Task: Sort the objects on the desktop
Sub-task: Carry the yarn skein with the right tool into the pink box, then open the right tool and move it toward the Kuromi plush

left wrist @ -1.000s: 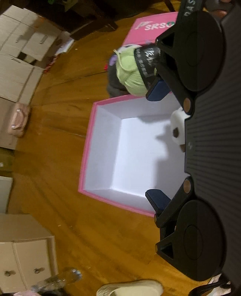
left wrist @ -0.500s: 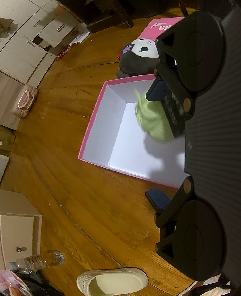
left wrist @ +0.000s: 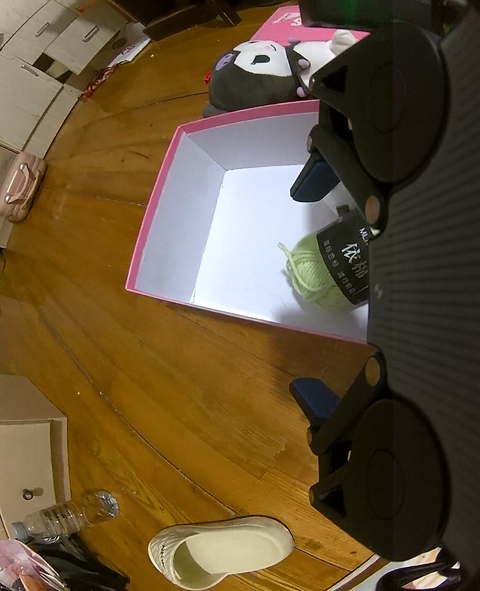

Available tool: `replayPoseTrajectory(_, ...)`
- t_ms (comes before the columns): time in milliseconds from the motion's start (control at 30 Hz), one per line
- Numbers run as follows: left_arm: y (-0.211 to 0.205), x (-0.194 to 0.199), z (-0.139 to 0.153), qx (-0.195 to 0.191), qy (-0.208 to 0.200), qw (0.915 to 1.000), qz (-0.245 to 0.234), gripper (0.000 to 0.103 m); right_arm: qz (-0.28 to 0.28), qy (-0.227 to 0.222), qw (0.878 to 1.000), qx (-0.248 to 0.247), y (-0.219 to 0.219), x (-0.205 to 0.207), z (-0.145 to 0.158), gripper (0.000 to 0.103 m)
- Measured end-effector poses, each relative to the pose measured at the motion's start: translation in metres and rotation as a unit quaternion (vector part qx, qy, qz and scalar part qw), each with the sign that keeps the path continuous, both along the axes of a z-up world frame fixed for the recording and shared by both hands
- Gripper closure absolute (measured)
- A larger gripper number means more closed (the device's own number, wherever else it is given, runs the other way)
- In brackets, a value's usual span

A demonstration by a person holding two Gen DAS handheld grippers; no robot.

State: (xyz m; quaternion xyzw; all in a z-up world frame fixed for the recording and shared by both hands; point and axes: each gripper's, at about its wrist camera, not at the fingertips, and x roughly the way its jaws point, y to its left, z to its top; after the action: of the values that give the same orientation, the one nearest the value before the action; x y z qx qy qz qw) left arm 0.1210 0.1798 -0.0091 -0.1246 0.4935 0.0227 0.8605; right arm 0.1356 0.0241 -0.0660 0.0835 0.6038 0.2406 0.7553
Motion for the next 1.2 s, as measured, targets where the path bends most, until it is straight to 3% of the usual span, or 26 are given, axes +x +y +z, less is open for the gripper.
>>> replayPoseTrajectory(67,-0.001,0.0,-0.002,-0.002,0.007,1.0,0.003,0.0,0.009,-0.009,1.0,-0.019,0.003,-0.001,-0.002,0.046)
replayPoseTrajectory(300,-0.014,0.005,-0.013,0.072,0.032,0.9969,0.006,0.0,0.02,-0.013,0.999,-0.03,0.002,-0.008,-0.002,0.037)
replayPoseTrajectory(400,-0.021,0.007,-0.017,0.081,0.038,0.9959,-0.01,0.0,0.02,-0.013,0.999,-0.032,0.0,-0.01,-0.001,0.034)
replayPoseTrajectory(800,-0.017,0.004,-0.014,0.056,0.025,0.9981,-0.005,0.0,0.025,-0.026,0.999,-0.024,-0.01,-0.014,0.012,0.031)
replayPoseTrajectory(1067,-0.023,0.003,-0.01,0.069,0.022,0.9973,-0.009,0.0,0.016,-0.045,0.999,-0.02,-0.032,-0.018,0.037,0.031)
replayPoseTrajectory(1200,-0.043,-0.007,0.004,0.153,0.0,0.9881,-0.018,0.0,0.007,-0.087,0.995,-0.041,-0.058,-0.021,0.059,0.031)
